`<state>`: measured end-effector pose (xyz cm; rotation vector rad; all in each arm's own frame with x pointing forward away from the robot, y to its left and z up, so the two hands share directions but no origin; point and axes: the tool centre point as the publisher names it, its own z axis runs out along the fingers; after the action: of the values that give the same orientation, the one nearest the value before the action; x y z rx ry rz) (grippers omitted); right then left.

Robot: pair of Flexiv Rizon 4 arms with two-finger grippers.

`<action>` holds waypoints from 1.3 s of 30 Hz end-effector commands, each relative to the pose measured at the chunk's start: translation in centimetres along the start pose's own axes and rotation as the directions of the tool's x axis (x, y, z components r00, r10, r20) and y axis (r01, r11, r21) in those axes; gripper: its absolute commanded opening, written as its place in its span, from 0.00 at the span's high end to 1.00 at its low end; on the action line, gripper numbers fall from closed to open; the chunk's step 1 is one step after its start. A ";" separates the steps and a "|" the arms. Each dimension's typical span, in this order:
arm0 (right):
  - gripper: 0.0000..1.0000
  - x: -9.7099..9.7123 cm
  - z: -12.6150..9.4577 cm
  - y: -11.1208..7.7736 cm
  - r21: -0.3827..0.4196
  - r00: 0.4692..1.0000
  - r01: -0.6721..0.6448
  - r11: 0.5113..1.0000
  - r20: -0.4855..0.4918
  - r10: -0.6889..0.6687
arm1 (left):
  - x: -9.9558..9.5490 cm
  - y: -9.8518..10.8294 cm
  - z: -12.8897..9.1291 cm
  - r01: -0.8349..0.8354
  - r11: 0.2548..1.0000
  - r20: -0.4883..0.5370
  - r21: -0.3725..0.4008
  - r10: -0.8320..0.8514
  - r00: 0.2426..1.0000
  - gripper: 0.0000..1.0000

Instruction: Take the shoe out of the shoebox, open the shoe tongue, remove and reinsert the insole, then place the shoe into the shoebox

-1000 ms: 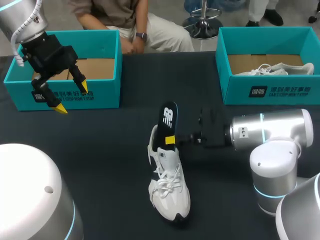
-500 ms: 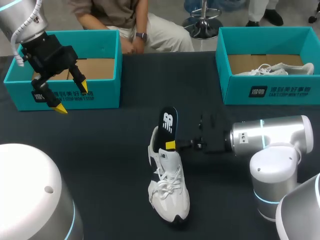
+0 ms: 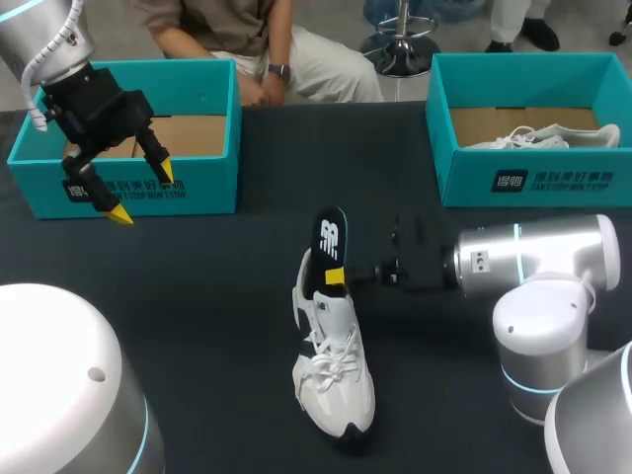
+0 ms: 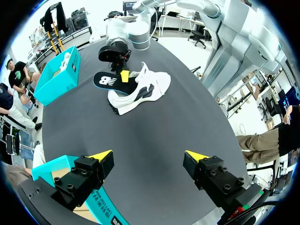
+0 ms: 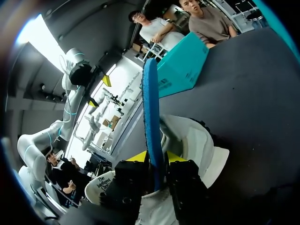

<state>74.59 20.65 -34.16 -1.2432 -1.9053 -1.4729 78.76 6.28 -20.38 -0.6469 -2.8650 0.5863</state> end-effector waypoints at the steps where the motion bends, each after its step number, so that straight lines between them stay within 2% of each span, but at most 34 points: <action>1: 0.75 0.2 0.0 1.2 0.021 1.000 0.011 1.000 0.009 -0.011 | 0.0 0.0 0.0 0.000 1.000 -0.001 -0.002 0.000 1.000 0.00; 10: 0.77 0.4 -0.7 2.8 0.026 0.999 0.038 0.999 0.026 -0.039 | 0.0 0.0 0.0 0.000 1.000 -0.001 -0.002 0.000 1.000 0.00; 13: 0.84 0.3 -0.8 3.0 0.030 0.999 0.042 0.999 0.030 -0.043 | 0.0 0.0 0.0 0.000 1.000 -0.001 -0.002 0.000 1.000 0.00; 16: 1.00 0.3 -0.9 3.1 0.031 0.998 0.045 0.999 0.031 -0.046 | 0.0 0.0 0.0 0.000 1.000 -0.001 -0.002 0.000 1.000 0.00; 20: 1.00 0.2 -0.8 3.1 0.030 0.999 0.045 0.999 0.029 -0.045 | 0.0 0.0 0.0 0.000 1.000 -0.001 -0.002 0.000 1.000 0.00; 27: 1.00 -0.1 -0.3 1.9 0.037 1.000 0.017 0.999 0.016 -0.018 | 0.0 0.0 0.0 0.000 1.000 -0.001 -0.002 0.000 1.000 0.00; 39: 1.00 -0.5 0.2 -1.4 0.026 0.999 -0.054 0.998 0.003 0.054 | 0.0 0.0 0.0 0.000 1.000 -0.001 -0.002 0.000 1.000 0.00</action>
<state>74.52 20.34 -34.70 -1.2619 -1.8831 -1.3939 78.76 6.28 -20.38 -0.6469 -2.8650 0.5863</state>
